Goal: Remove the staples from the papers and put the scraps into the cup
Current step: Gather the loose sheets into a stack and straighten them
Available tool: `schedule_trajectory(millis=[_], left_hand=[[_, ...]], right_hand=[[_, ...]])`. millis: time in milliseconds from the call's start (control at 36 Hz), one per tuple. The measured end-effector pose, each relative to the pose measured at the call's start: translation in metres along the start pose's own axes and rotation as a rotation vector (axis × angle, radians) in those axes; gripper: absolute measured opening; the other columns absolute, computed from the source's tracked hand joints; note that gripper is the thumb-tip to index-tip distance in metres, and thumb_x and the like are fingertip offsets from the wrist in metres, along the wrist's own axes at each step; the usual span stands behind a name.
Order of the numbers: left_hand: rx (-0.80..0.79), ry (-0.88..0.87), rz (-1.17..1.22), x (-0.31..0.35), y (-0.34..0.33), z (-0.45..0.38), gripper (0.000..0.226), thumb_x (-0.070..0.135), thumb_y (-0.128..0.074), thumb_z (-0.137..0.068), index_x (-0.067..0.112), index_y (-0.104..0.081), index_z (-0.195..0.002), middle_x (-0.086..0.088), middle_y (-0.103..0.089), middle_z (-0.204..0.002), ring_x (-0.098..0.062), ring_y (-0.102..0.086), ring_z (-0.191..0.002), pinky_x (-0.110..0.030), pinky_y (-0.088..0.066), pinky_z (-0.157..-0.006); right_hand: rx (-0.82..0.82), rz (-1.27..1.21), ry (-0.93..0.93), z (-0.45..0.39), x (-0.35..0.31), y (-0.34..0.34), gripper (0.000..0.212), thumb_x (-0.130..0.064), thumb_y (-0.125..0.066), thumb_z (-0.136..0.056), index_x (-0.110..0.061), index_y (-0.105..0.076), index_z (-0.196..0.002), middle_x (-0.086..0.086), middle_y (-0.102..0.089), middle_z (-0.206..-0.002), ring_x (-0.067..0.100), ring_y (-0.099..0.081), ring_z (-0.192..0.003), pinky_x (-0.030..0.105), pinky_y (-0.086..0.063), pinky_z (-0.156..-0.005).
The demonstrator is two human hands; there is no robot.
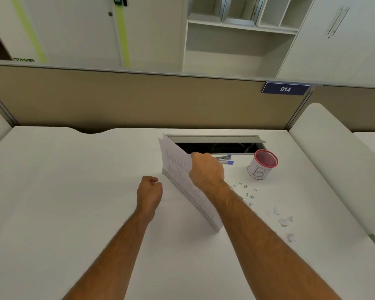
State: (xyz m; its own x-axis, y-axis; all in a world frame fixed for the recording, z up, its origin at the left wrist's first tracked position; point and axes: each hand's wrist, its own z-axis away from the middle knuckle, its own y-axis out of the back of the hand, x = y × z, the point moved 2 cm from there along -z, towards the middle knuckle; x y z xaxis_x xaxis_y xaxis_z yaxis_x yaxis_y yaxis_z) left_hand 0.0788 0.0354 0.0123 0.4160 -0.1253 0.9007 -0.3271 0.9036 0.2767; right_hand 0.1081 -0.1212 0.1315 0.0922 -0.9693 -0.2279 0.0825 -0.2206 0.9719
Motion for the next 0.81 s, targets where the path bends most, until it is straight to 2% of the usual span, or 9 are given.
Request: schedule_trajectory(millis=[83,139,278,333,389,472,611,722,806], left_hand=[[0.002,0.010,0.004,-0.001,0.001,-0.001,0.025,0.015,-0.053,-0.096,0.013,-0.053,-0.121,0.001,-0.059,-0.101,-0.009,-0.053,-0.079,-0.024,-0.041,-0.059],[-0.004,0.029,0.009,0.000,0.001,-0.003,0.029,0.026,-0.054,-0.098,0.013,-0.052,-0.125,-0.006,-0.061,-0.115,-0.016,-0.057,-0.088,-0.028,-0.044,-0.070],[-0.047,0.135,0.084,0.007,0.004,-0.009,0.066,0.052,-0.056,-0.096,0.008,-0.043,-0.143,-0.012,-0.056,-0.135,-0.030,-0.056,-0.121,-0.042,-0.047,-0.101],[-0.094,0.157,0.202,0.012,0.008,-0.013,0.061,0.050,-0.061,-0.094,0.005,-0.052,-0.134,-0.005,-0.063,-0.122,-0.024,-0.061,-0.107,-0.038,-0.050,-0.092],[-0.171,0.167,0.377,0.020,0.014,-0.015,0.037,0.037,-0.069,-0.091,0.010,-0.063,-0.117,0.001,-0.070,-0.108,-0.016,-0.064,-0.095,-0.034,-0.050,-0.079],[-0.209,0.092,0.508,0.034,0.023,-0.019,0.021,0.014,-0.072,-0.088,0.012,-0.070,-0.109,-0.005,-0.074,-0.113,-0.024,-0.068,-0.103,-0.032,-0.054,-0.071],[-0.130,-0.187,0.359,0.057,0.025,-0.016,0.018,0.013,-0.066,-0.095,0.020,-0.068,-0.111,0.005,-0.073,-0.111,-0.019,-0.068,-0.106,-0.037,-0.058,-0.088],[-0.064,-0.411,0.238,0.068,0.018,-0.003,0.017,0.024,-0.061,-0.099,0.032,-0.062,-0.114,0.017,-0.071,-0.104,-0.002,-0.069,-0.096,-0.013,-0.054,-0.071],[-0.032,-0.483,0.178,0.067,0.013,0.003,0.010,0.028,-0.058,-0.100,0.036,-0.057,-0.107,0.016,-0.068,-0.101,-0.006,-0.069,-0.094,-0.010,-0.053,-0.066]], right_hand=[[0.017,-0.058,-0.031,0.001,0.003,0.002,0.026,-0.025,-0.064,-0.095,-0.015,-0.062,-0.119,0.006,-0.069,-0.105,0.017,-0.060,-0.081,0.032,-0.049,-0.074],[0.042,-0.125,-0.065,0.001,0.006,0.005,0.020,-0.023,-0.065,-0.094,-0.015,-0.062,-0.113,0.006,-0.068,-0.102,0.016,-0.056,-0.078,0.030,-0.047,-0.072],[0.048,-0.392,-0.137,0.005,0.017,0.011,0.013,-0.010,-0.063,-0.091,-0.017,-0.062,-0.102,0.003,-0.064,-0.098,0.020,-0.063,-0.088,0.033,-0.055,-0.078],[0.044,-0.533,-0.169,0.009,0.022,0.013,0.017,-0.008,-0.067,-0.088,-0.018,-0.063,-0.102,0.003,-0.066,-0.101,0.023,-0.066,-0.091,0.040,-0.059,-0.083],[0.018,-0.652,-0.182,0.012,0.028,0.012,0.023,-0.009,-0.070,-0.086,-0.017,-0.065,-0.107,0.003,-0.068,-0.105,0.024,-0.068,-0.091,0.045,-0.059,-0.084],[0.011,-0.823,-0.189,0.015,0.041,0.011,0.026,-0.009,-0.070,-0.084,-0.017,-0.066,-0.109,0.003,-0.070,-0.102,0.024,-0.069,-0.090,0.048,-0.060,-0.083],[0.107,-1.055,-0.222,0.015,0.052,0.001,0.040,-0.002,-0.070,-0.084,-0.014,-0.061,-0.121,0.005,-0.069,-0.113,0.026,-0.067,-0.102,0.051,-0.057,-0.091],[0.191,-1.101,-0.235,0.010,0.050,-0.015,0.040,-0.006,-0.065,-0.091,-0.024,-0.054,-0.124,0.000,-0.063,-0.119,0.025,-0.059,-0.112,0.052,-0.051,-0.099],[0.241,-1.137,-0.259,0.009,0.051,-0.025,0.038,-0.009,-0.063,-0.093,-0.035,-0.049,-0.117,-0.009,-0.061,-0.111,0.022,-0.057,-0.108,0.053,-0.050,-0.098]])
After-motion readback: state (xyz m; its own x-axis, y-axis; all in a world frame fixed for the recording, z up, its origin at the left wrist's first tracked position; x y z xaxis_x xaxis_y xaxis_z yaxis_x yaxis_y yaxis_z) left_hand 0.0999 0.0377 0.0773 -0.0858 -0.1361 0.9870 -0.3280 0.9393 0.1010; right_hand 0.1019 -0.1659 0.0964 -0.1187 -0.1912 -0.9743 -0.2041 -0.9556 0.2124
